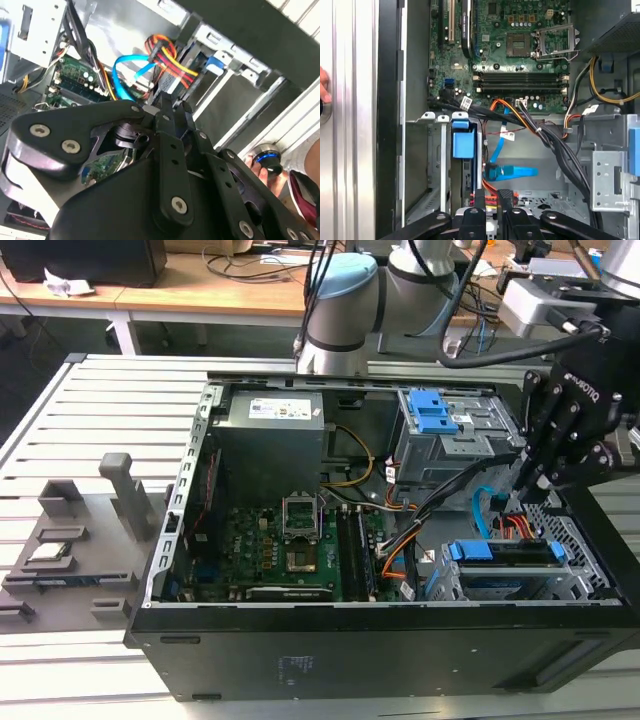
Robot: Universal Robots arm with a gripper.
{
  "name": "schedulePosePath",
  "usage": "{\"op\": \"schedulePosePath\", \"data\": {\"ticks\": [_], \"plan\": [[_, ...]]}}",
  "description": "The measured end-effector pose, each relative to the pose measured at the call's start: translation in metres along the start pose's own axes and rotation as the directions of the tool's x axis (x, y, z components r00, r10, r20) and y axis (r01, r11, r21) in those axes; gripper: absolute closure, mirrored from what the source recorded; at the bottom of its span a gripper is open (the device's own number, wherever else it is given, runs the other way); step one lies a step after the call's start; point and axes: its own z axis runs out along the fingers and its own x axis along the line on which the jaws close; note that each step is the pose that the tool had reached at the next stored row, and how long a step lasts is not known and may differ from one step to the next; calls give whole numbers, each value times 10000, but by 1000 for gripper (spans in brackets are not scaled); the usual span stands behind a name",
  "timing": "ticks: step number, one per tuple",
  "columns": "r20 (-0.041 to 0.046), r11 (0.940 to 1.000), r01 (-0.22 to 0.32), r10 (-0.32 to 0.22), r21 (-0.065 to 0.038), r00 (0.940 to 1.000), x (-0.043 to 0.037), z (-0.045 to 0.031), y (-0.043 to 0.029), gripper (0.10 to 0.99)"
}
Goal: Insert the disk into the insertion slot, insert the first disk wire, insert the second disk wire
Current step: 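Insert the second disk wire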
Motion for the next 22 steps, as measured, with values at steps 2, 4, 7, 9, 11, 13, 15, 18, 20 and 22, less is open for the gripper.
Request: {"op": "schedulePosePath", "data": {"ticks": [2, 4, 7, 9, 11, 13, 15, 18, 20, 22], "plan": [[0, 10000, 1, -1, 0, 10000, -2, 28, 121, 847], [1, 10000, 2, -2, 0, 10000, -7, 63, 188, 847], [-24, 10000, 1, -1, 1, 10000, -8, 84, 221, 847], [-31, 10000, 1, -1, 1, 10000, -8, 83, 221, 847], [-32, 10000, 0, 0, 1, 10000, -8, 83, 221, 847], [-34, 10000, 0, 0, 1, 10000, -8, 84, 221, 925], [-38, 10000, 0, 0, 1, 10000, -8, 84, 221, 984], [-44, 10000, 0, 0, 1, 10000, -8, 84, 221, 984], [-44, 10000, -1, 1, 1, 10000, 5, 84, 221, 984], [-44, 10000, -1, 1, 1, 10000, 36, 88, 221, 984]]}}
